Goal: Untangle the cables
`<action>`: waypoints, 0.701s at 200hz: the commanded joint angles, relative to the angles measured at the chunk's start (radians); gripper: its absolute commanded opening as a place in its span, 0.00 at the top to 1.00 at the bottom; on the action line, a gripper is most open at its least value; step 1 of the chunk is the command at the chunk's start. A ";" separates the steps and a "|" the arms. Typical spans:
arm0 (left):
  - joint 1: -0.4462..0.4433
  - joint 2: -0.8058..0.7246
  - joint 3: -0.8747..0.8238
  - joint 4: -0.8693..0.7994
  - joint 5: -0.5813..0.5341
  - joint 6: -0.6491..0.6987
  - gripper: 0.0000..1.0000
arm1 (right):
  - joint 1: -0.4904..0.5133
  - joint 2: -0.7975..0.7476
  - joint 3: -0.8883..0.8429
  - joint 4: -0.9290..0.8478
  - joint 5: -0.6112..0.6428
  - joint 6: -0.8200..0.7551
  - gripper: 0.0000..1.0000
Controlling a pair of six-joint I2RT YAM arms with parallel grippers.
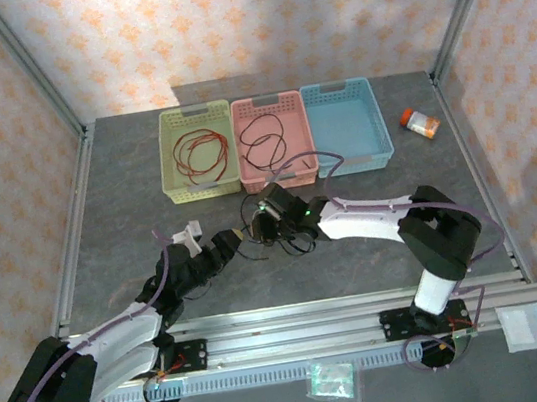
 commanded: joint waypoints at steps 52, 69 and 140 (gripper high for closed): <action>0.004 -0.002 0.014 0.029 0.001 0.030 0.24 | 0.005 0.056 0.052 -0.025 0.049 0.002 0.71; 0.003 0.000 0.019 0.029 0.004 0.029 0.24 | 0.005 0.055 0.057 -0.025 0.051 0.004 0.75; -0.001 0.039 0.100 -0.088 -0.039 0.129 0.23 | 0.005 -0.059 0.035 -0.055 0.092 -0.006 0.94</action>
